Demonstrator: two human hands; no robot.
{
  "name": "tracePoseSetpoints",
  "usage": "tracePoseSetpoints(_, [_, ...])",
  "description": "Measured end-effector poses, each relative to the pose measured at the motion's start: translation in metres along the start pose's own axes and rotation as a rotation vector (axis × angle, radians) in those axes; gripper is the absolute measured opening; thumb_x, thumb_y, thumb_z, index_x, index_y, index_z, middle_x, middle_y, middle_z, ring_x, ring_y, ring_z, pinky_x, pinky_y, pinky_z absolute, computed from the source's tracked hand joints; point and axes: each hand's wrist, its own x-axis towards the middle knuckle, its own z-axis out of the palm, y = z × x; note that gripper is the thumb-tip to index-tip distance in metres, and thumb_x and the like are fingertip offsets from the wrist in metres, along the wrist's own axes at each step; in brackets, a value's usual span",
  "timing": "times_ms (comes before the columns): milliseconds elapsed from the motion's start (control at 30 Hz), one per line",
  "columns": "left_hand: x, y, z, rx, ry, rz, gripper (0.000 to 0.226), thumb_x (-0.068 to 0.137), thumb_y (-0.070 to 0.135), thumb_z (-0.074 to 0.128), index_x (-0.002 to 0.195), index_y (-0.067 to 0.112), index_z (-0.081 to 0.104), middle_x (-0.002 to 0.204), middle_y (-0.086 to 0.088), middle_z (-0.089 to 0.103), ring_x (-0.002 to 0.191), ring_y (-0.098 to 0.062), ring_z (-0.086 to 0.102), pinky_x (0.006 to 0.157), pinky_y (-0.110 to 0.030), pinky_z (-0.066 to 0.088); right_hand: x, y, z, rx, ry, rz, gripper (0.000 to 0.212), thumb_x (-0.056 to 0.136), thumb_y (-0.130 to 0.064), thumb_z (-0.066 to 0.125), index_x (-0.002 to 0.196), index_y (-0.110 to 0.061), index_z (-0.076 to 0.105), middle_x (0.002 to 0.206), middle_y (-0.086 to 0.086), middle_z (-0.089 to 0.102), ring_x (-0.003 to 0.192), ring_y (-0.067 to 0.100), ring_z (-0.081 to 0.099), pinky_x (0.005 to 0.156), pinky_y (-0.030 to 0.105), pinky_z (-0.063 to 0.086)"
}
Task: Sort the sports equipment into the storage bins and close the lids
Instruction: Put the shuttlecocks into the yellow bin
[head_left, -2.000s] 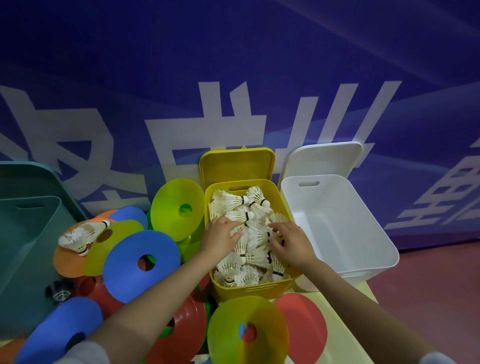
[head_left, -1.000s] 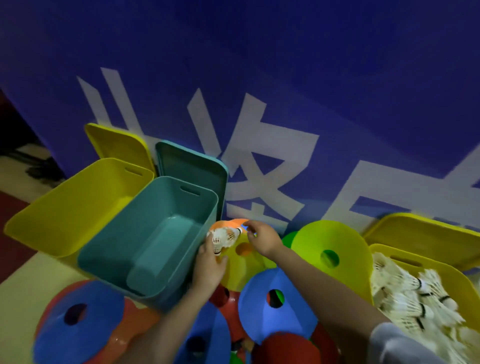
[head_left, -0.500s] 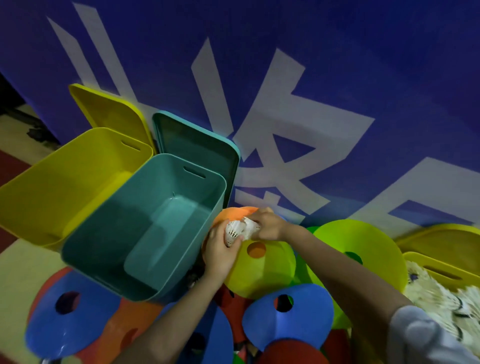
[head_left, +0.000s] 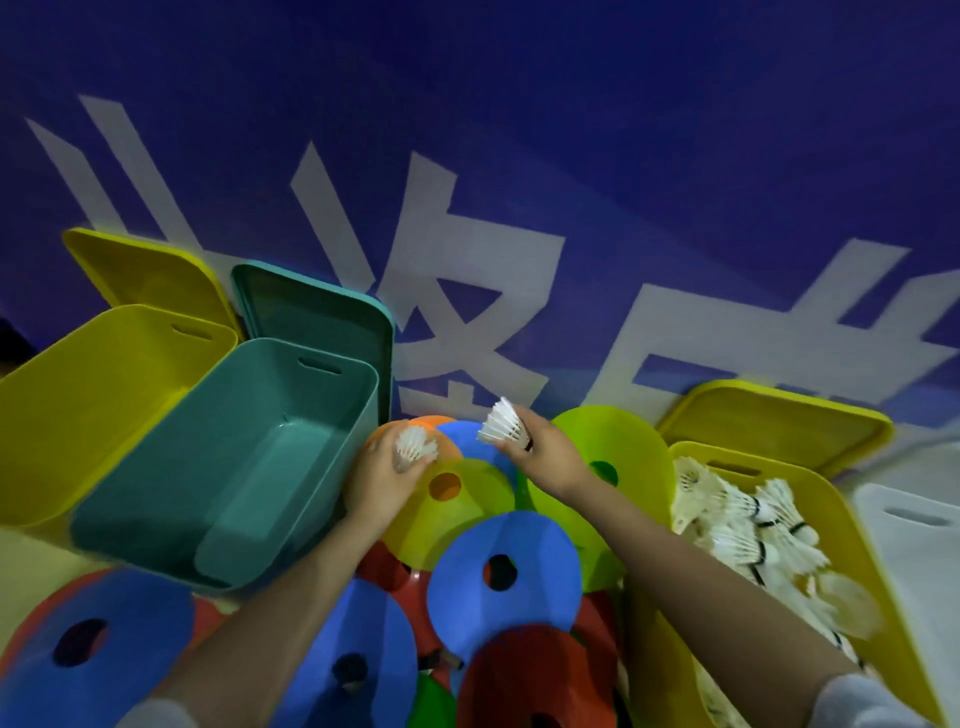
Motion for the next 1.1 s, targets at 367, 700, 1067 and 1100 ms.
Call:
tracePoseSetpoints(367, [-0.099,0.15,0.069,-0.281,-0.206,0.303,0.057,0.079,0.022,0.076,0.13,0.02,0.05,0.121,0.004,0.053,0.108,-0.007,0.053,0.081,-0.003,0.04,-0.167,0.044,-0.106,0.172,0.363,0.16,0.04,0.089,-0.032,0.064,0.128,-0.028,0.053,0.118,-0.014,0.062,0.107,0.002,0.057,0.088,0.025,0.044])
tracePoseSetpoints(700, [-0.182,0.21,0.167,-0.221,-0.39,0.375,0.05,0.088,0.036,0.065,0.133,0.022,0.047,0.13,0.009,0.043,0.117,0.003,0.039,0.076,0.005,0.033,-0.266,0.126,-0.185,0.006,0.567,0.377,0.024,0.099,-0.033,0.043,0.119,-0.026,0.055,0.107,-0.001,0.064,0.093,0.017,0.058,0.072,0.03,0.04])
tracePoseSetpoints(1067, [-0.193,0.184,0.217,0.315,-0.363,0.491,0.049,0.093,0.042,0.054,0.136,0.019,0.051,0.144,0.006,0.043,0.139,-0.014,0.026,0.113,-0.028,0.021,-0.272,0.179,-0.179,-0.527,0.21,0.374,0.036,0.09,-0.048,0.041,0.117,-0.031,0.058,0.095,-0.005,0.067,0.1,0.022,0.058,0.086,0.036,0.035])
tracePoseSetpoints(1100, [-0.193,0.184,0.219,0.36,-0.373,0.508,0.044,0.093,0.041,0.054,0.132,0.02,0.055,0.143,0.006,0.046,0.139,-0.014,0.027,0.114,-0.029,0.022,-0.273,0.181,-0.178,-0.567,0.197,0.365,0.035,0.09,-0.049,0.04,0.113,-0.031,0.059,0.096,-0.006,0.066,0.103,0.022,0.056,0.087,0.036,0.032])
